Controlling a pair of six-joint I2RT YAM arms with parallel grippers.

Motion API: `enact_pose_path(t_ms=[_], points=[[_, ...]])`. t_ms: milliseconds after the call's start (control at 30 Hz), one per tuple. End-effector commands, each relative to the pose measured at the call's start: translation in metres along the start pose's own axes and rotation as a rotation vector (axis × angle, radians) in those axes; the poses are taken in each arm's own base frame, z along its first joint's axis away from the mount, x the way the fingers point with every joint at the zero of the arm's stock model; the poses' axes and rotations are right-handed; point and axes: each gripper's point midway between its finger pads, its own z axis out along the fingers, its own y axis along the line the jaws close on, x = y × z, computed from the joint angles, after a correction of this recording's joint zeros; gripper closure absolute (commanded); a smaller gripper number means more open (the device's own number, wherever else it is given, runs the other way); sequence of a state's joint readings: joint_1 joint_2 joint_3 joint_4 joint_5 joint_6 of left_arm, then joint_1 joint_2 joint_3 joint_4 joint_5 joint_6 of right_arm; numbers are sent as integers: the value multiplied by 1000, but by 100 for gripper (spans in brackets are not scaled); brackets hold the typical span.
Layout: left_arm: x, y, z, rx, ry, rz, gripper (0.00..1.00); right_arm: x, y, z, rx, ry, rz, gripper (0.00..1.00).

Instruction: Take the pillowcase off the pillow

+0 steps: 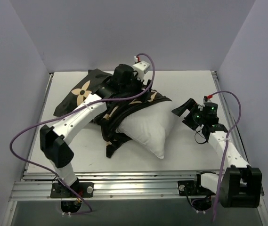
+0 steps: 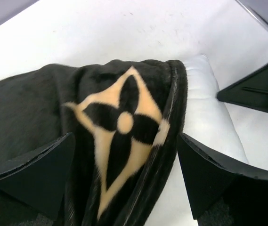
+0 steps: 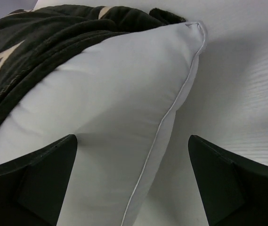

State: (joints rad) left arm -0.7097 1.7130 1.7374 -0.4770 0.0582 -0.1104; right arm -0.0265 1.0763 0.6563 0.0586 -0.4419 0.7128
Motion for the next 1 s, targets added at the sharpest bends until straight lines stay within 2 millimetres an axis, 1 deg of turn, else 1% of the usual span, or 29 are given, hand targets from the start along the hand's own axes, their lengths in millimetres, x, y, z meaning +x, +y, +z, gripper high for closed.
enact_pose_path(t_ms=[0, 33, 67, 100, 133, 167, 233, 267, 300, 333, 367, 400, 467, 500, 533, 567, 600, 633, 667, 700, 733, 767, 800, 833, 867, 900, 933, 967], points=[[-7, -19, 17, 71, 27, 101, 3, -15, 30, 20, -184, -32, 45, 0], [-19, -24, 18, 86, 5, 112, 3, -13, 26, 25, -189, -27, 60, 0], [-12, -24, 31, 89, 30, 121, 3, -13, 26, 30, -200, -25, 68, 0], [-12, -24, 35, 89, 35, 131, 3, -12, 25, 39, -217, -17, 73, 0], [-19, -23, 36, 90, 20, 156, 3, -9, 24, 43, -225, -3, 85, 0], [-13, -22, 45, 89, 39, 170, 3, -7, 25, 47, -241, 6, 85, 0], [-10, -20, 50, 86, 54, 177, 3, 0, 32, 56, -311, 43, 60, 0], [-8, -19, 54, 83, 60, 186, 3, -1, 43, 57, -363, 39, 24, 3], [-6, -18, 56, 81, 67, 191, 3, 11, 49, 62, -389, 82, 3, 9], [-5, -18, 57, 78, 72, 194, 3, 18, 58, 60, -435, 111, -27, 18], [-5, -15, 60, 68, 74, 204, 3, 24, 72, 60, -490, 117, -85, 47], [-3, -13, 61, 60, 83, 209, 3, 29, 79, 58, -520, 133, -113, 66], [-3, -5, 65, 26, 94, 215, 3, 30, 92, 55, -552, 117, -192, 100], [-8, -3, 63, 17, 93, 215, 3, 35, 99, 53, -566, 120, -229, 100], [-10, -2, 62, 12, 93, 215, 3, 34, 102, 52, -564, 107, -261, 100], [-6, 1, 65, 3, 111, 213, 3, 32, 107, 48, -561, 93, -325, 100], [-15, 2, 62, -4, 91, 213, 3, 35, 111, 46, -563, 92, -359, 100], [-17, 3, 63, -7, 91, 216, 3, 32, 114, 44, -552, 76, -386, 100], [-12, 4, 66, -5, 112, 218, 3, 31, 116, 40, -545, 77, -406, 100], [-21, 2, 64, -4, 96, 222, 3, 28, 124, 37, -556, 58, -454, 100], [-21, 1, 64, 1, 100, 233, 3, 27, 126, 35, -551, 53, -472, 100], [-10, 3, 68, 1, 143, 234, 3, 25, 126, 32, -532, 47, -479, 100], [-9, 3, 68, 3, 152, 236, 3, 24, 128, 31, -532, 40, -508, 100], [-17, 3, 66, 1, 139, 239, 3, 20, 136, 28, -540, 33, -527, 100], [-8, 5, 69, -1, 169, 240, 3, 21, 136, 27, -522, 36, -532, 100], [-8, 5, 68, -1, 172, 241, 4, 19, 139, 26, -523, 27, -557, 100], [-8, 4, 68, -1, 174, 245, 4, 20, 147, 23, -533, 22, -577, 100], [-4, 6, 69, -3, 189, 245, 5, 21, 147, 22, -523, 27, -583, 100]])
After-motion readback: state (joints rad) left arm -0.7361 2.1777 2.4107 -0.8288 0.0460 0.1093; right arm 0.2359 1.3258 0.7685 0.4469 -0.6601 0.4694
